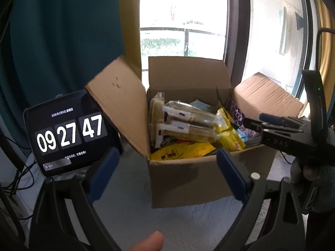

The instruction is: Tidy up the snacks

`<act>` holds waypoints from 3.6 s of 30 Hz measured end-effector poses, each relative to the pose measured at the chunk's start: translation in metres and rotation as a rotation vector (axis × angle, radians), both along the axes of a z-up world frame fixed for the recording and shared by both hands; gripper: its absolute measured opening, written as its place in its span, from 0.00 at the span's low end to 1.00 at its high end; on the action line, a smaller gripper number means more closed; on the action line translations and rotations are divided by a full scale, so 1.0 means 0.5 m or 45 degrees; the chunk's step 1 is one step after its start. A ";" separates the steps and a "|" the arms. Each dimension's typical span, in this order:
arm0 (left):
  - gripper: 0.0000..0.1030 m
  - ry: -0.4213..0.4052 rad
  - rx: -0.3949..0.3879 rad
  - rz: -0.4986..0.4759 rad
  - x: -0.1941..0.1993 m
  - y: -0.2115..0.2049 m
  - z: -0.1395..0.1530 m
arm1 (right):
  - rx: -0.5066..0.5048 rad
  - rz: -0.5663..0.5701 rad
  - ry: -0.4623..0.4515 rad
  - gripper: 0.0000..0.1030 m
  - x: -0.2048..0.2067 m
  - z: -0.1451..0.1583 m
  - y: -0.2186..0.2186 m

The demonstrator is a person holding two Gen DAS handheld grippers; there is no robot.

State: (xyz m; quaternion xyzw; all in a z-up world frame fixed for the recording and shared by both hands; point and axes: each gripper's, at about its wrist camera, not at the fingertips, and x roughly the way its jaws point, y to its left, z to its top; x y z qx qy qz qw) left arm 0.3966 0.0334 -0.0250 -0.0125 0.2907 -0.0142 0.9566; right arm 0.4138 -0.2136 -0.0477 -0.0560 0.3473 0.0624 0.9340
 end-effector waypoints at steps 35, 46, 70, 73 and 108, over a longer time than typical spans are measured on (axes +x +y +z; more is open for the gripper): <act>0.93 -0.206 -0.011 -0.020 -0.244 -0.014 0.124 | -0.047 0.033 -0.238 0.56 -0.280 0.164 0.046; 0.93 -0.297 -0.010 -0.033 -0.346 -0.027 0.158 | -0.058 0.048 -0.357 0.56 -0.407 0.222 0.064; 0.98 -0.545 0.020 -0.032 -0.551 -0.048 0.243 | -0.065 0.072 -0.566 0.64 -0.611 0.315 0.103; 0.98 -0.589 0.055 0.010 -0.570 -0.054 0.256 | -0.062 0.074 -0.593 0.65 -0.631 0.327 0.102; 0.98 -0.685 0.009 0.101 -0.593 -0.041 0.271 | -0.047 0.067 -0.624 0.72 -0.672 0.339 0.087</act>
